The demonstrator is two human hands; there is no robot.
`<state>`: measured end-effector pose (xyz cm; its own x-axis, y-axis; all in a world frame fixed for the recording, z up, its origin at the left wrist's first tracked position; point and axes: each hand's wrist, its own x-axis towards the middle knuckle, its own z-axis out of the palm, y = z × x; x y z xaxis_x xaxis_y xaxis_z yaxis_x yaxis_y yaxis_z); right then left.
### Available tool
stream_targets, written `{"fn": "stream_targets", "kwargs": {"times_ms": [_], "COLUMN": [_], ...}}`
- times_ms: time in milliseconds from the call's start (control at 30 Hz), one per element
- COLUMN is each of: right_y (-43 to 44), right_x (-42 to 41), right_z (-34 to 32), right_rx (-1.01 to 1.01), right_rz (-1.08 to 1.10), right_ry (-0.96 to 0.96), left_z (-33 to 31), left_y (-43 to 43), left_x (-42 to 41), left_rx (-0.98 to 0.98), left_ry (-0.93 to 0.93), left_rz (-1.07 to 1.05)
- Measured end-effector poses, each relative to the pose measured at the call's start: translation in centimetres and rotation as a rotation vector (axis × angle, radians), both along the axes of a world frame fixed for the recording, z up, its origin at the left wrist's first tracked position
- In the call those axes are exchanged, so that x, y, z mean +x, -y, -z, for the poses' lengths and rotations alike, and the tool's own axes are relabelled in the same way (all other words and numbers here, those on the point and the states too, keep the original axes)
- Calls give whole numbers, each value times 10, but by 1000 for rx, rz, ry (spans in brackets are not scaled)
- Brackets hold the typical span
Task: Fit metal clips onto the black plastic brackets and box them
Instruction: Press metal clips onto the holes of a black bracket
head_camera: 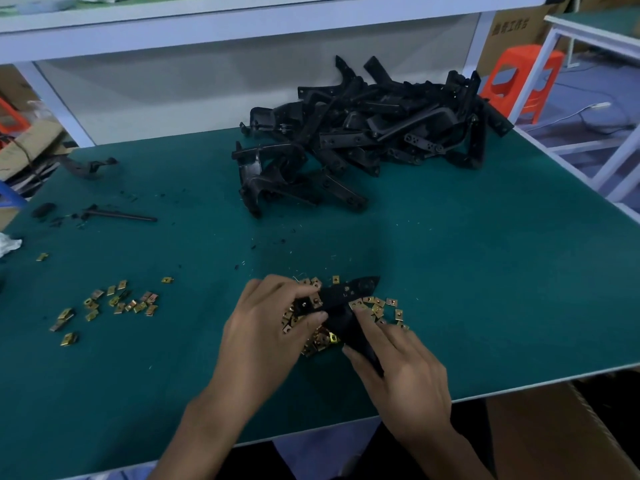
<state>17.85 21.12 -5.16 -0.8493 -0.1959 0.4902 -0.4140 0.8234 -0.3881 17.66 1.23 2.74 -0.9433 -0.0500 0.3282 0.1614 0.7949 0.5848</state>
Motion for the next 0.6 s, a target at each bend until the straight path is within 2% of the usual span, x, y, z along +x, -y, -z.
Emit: {"fn": "stream_targets", "kwargs": {"times_ms": [67, 167, 200, 300, 400, 500, 600], "right_y": [0, 2, 1, -1, -1, -3, -8], "right_x": [0, -1, 0, -1, 0, 0, -4], "right_z": [0, -3, -4, -7, -8, -11, -14], "right_rx": [-39, -131, -176, -352, -414, -564, -713], "right_rz": [54, 157, 189, 216, 234, 293, 346], "right_ry": [-11, 2, 11, 20, 12, 114, 214], "left_z": [0, -1, 1, 11, 19, 25, 27], "left_y": [-1, -6, -9, -21, -23, -19, -12], "left_x": [-9, -39, -52, -83, -98, -105, -108], "left_rx": [-3, 204, 213, 42, 103, 58, 180], "left_ry": [-15, 102, 127, 122, 141, 200, 271], "left_rz": [61, 168, 182, 180, 161, 155, 131]}}
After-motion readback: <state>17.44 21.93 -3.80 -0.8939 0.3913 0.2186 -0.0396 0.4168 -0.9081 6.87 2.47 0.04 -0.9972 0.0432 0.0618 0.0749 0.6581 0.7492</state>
